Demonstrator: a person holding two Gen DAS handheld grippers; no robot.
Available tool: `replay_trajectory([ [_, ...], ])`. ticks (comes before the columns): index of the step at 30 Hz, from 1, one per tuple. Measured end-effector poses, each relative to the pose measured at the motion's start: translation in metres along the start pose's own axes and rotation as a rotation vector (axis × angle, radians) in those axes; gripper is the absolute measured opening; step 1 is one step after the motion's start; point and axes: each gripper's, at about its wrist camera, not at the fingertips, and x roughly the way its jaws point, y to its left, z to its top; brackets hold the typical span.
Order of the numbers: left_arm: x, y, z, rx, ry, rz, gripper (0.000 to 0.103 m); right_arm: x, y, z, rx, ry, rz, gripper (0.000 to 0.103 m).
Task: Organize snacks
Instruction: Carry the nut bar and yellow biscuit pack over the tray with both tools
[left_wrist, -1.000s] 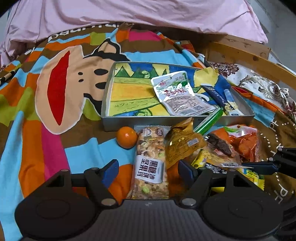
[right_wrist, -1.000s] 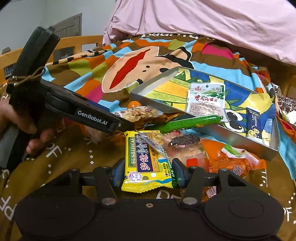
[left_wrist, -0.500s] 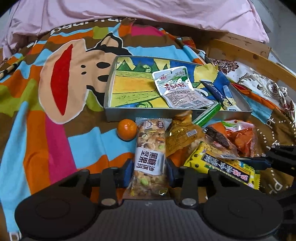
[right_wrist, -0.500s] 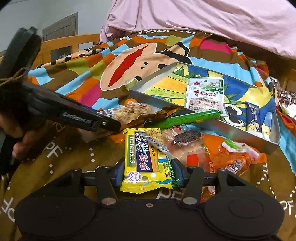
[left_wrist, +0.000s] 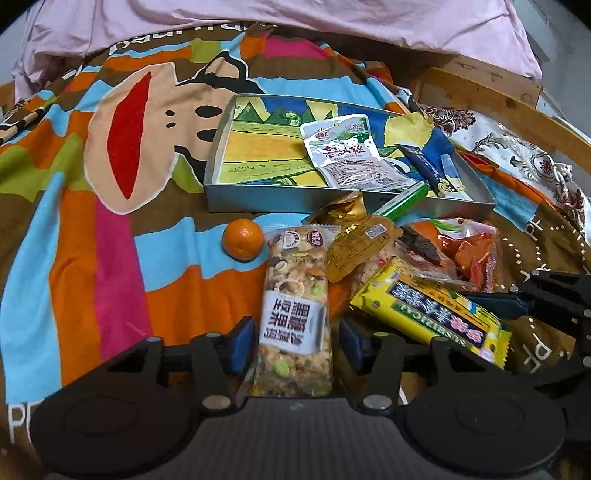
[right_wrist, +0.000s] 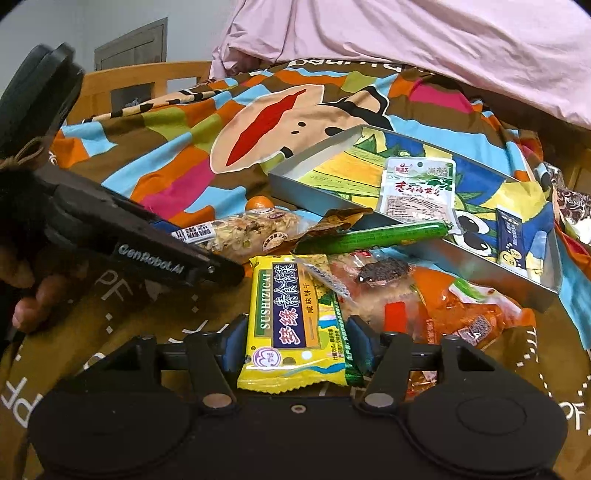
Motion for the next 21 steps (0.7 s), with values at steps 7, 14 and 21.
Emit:
replay_trajectory([
  [7, 0.007, 0.011, 0.001, -0.077, -0.009, -0.021, 0.054, 0.007, 0.003, -0.002, -0.009, 0.006, -0.008, 0.062],
  [14, -0.002, 0.001, -0.004, -0.058, -0.006, -0.006, 0.043, 0.003, 0.008, -0.003, -0.022, -0.004, -0.038, 0.052],
  [21, -0.025, -0.003, -0.016, -0.123, -0.002, -0.002, 0.042, -0.013, 0.028, -0.01, -0.118, 0.006, -0.058, 0.05],
])
